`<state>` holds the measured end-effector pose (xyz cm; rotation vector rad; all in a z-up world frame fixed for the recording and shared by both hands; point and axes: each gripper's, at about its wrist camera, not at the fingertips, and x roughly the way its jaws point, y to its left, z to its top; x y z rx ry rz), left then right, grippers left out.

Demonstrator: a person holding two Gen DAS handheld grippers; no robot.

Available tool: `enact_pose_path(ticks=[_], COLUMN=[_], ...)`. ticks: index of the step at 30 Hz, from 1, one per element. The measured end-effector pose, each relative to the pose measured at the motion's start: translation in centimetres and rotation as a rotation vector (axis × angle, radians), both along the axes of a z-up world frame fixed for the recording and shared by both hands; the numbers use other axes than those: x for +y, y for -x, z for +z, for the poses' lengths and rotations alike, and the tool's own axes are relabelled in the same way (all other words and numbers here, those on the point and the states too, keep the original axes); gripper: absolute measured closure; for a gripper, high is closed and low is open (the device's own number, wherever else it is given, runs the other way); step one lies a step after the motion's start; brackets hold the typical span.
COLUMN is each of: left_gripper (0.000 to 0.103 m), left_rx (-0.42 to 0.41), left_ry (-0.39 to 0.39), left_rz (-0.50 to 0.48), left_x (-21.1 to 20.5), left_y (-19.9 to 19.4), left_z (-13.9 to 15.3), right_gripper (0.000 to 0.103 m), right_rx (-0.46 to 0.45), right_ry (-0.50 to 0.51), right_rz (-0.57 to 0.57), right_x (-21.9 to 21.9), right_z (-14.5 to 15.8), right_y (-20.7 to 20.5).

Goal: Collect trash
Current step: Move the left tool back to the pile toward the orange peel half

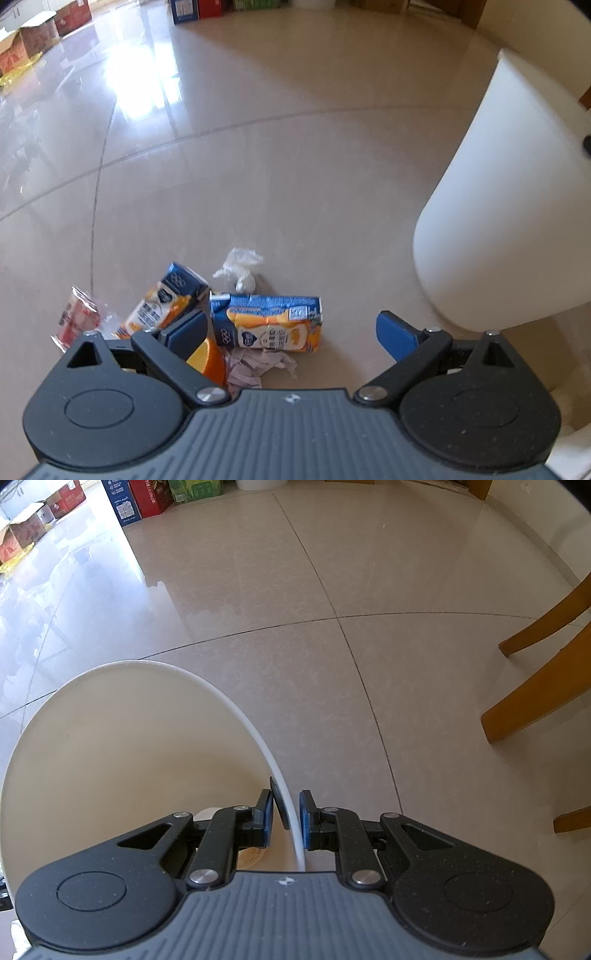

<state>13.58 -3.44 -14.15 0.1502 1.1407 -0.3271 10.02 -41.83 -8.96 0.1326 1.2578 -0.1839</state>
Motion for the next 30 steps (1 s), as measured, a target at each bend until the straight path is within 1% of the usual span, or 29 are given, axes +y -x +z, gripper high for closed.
enact_pose_path(ticks=[7, 12, 13, 14, 16, 19, 25, 27, 28, 30], left_gripper=[0.006, 0.006, 0.006, 0.006, 0.006, 0.006, 0.006, 0.006, 0.006, 0.006], left_rx=[0.002, 0.052, 0.063, 0.056, 0.056, 0.088, 0.108, 0.091, 0.071, -0.001], left_ry=[-0.035, -0.017, -0.020, -0.030, -0.024, 0.014, 0.026, 0.018, 0.012, -0.005], left_rz=[0.041, 0.080, 0.083, 0.086, 0.077, 0.058, -0.028, -0.042, -0.046, -0.012], left_x=[0.4, 0.4, 0.3, 0.1, -0.5, -1.6, -4.2, -4.5, -4.3, -3.3], left_y=[-1.8, -3.3, -3.5, -3.6, -3.7, -3.7, -2.5, -2.1, -1.9, -1.7], left_z=[-5.0, -8.1, -8.6, -8.9, -9.0, -9.3, -9.1, -8.6, -8.1, -7.1], right_gripper=[0.085, 0.084, 0.084, 0.084, 0.084, 0.084, 0.084, 0.084, 0.084, 0.084], right_rx=[0.000, -0.001, -0.001, -0.001, -0.002, -0.002, -0.003, -0.004, -0.004, -0.004], right_ry=[0.005, 0.019, 0.024, 0.025, 0.024, 0.027, 0.030, 0.030, 0.037, 0.038], right_rz=[0.010, 0.016, 0.020, 0.021, 0.019, 0.021, 0.022, 0.021, 0.031, 0.030], right_x=[0.4, 0.7, 0.8, 0.9, 1.0, 1.0, 1.1, 1.1, 1.1, 1.1], right_z=[0.0, -0.1, -0.1, 0.0, 0.0, 0.0, 0.0, 0.0, -0.1, -0.1], right_y=[0.0, 0.1, 0.1, 0.1, 0.1, 0.1, 0.0, 0.0, 0.0, 0.0])
